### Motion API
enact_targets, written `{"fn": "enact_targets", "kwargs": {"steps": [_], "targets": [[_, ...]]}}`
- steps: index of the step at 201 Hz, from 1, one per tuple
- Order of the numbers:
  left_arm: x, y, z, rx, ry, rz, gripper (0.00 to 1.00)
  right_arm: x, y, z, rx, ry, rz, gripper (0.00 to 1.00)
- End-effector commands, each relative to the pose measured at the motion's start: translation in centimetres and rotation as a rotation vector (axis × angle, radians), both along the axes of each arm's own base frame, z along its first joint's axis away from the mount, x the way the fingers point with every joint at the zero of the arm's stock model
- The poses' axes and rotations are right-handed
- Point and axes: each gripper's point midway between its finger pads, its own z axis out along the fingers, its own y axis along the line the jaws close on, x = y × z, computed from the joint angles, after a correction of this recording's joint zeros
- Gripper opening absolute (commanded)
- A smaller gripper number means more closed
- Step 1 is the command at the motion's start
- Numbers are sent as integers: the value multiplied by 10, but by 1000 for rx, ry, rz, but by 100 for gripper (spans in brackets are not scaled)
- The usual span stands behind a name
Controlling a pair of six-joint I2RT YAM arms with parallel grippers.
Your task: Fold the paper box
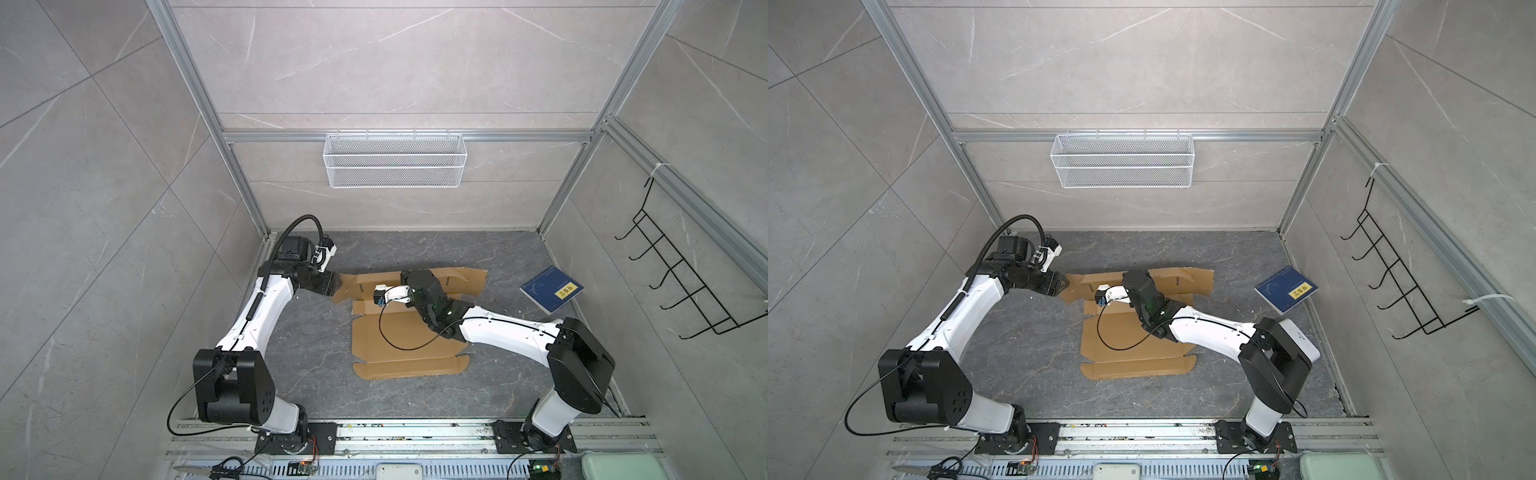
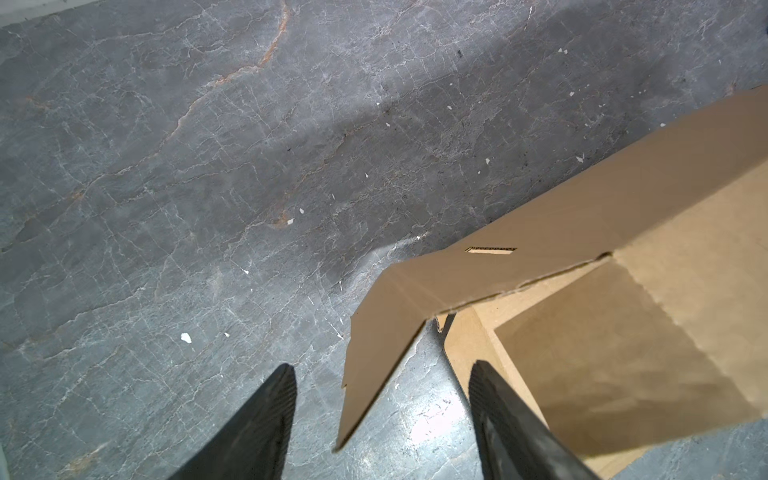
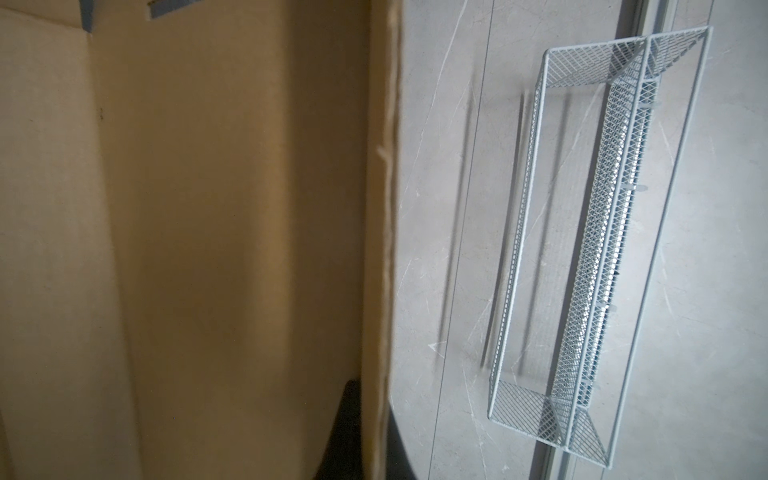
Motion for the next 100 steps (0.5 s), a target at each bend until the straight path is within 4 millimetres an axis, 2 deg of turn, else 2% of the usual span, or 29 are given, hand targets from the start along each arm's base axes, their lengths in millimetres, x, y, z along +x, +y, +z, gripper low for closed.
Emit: {"fn": "enact_targets", "kwargs": {"steps": [1, 63, 100], "targets": [[12, -3, 6, 13, -40, -30, 64, 3, 5, 14, 30, -15, 8, 0], [10, -16, -2, -13, -11, -63, 37, 3, 0, 7, 36, 14, -20, 0], [6, -33, 0, -22, -10, -92, 26, 7, -8, 4, 38, 22, -74, 0]]}}
